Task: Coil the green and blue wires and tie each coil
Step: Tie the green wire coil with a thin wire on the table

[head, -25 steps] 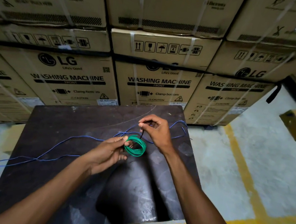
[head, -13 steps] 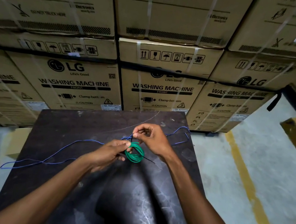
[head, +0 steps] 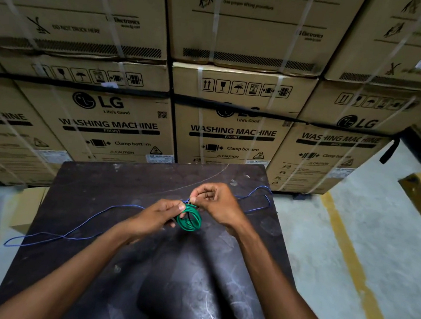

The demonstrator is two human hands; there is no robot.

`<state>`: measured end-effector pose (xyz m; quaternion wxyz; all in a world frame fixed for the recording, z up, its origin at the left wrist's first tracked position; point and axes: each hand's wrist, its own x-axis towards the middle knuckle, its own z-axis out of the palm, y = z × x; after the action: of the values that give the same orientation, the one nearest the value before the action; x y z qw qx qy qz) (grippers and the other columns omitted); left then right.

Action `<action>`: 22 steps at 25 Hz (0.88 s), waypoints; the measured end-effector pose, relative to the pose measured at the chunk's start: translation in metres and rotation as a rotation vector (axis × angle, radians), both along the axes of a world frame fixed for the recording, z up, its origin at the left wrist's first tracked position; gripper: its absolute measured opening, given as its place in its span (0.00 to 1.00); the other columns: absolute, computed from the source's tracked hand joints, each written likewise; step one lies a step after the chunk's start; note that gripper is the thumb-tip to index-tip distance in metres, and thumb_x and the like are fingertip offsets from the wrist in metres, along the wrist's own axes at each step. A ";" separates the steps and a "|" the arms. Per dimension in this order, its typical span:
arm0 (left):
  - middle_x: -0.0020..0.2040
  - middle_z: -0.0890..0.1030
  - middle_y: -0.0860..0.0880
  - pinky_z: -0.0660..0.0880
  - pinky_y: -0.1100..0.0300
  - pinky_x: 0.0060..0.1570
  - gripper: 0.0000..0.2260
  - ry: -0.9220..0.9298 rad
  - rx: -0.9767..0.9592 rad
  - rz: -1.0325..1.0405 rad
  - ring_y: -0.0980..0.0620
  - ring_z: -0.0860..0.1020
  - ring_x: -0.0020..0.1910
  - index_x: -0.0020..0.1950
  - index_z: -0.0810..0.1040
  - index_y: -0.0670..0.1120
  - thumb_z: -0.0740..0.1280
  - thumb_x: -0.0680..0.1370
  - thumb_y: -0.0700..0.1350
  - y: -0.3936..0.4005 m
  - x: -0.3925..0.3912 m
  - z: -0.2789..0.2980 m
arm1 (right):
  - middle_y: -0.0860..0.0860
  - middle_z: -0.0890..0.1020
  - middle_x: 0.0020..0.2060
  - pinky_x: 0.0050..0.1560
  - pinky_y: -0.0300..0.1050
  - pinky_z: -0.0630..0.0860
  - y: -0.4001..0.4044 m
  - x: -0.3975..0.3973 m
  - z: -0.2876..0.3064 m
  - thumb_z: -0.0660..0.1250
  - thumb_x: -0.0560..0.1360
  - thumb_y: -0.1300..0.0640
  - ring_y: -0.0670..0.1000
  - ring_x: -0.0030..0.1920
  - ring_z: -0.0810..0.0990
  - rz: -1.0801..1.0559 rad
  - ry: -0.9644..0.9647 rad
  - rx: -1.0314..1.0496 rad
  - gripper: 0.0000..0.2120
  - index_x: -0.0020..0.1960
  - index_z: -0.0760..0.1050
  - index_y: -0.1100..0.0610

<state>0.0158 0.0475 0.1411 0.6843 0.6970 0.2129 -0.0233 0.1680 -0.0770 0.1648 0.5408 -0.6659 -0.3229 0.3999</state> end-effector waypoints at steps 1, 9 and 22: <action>0.35 0.78 0.59 0.70 0.70 0.37 0.14 -0.013 0.016 -0.006 0.65 0.73 0.36 0.38 0.81 0.55 0.61 0.80 0.54 0.001 0.000 0.000 | 0.51 0.81 0.33 0.36 0.33 0.74 0.001 0.000 -0.001 0.71 0.75 0.71 0.41 0.32 0.76 -0.004 0.002 -0.004 0.11 0.40 0.81 0.56; 0.36 0.77 0.59 0.72 0.68 0.40 0.13 -0.066 0.097 -0.071 0.65 0.72 0.38 0.40 0.79 0.57 0.64 0.76 0.64 0.011 -0.001 -0.014 | 0.48 0.83 0.30 0.35 0.35 0.78 0.007 0.000 -0.002 0.69 0.76 0.72 0.42 0.30 0.80 -0.036 0.045 0.004 0.12 0.41 0.81 0.57; 0.35 0.77 0.58 0.72 0.69 0.39 0.10 -0.102 0.149 -0.032 0.64 0.72 0.37 0.42 0.75 0.47 0.60 0.81 0.48 0.011 0.004 -0.019 | 0.48 0.83 0.29 0.35 0.35 0.76 0.005 -0.007 -0.012 0.68 0.76 0.72 0.42 0.30 0.79 -0.089 0.117 -0.067 0.11 0.41 0.81 0.59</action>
<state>0.0197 0.0585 0.1226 0.6400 0.7496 0.1679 0.0171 0.1612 -0.0724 0.1528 0.5536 -0.6728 -0.2473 0.4239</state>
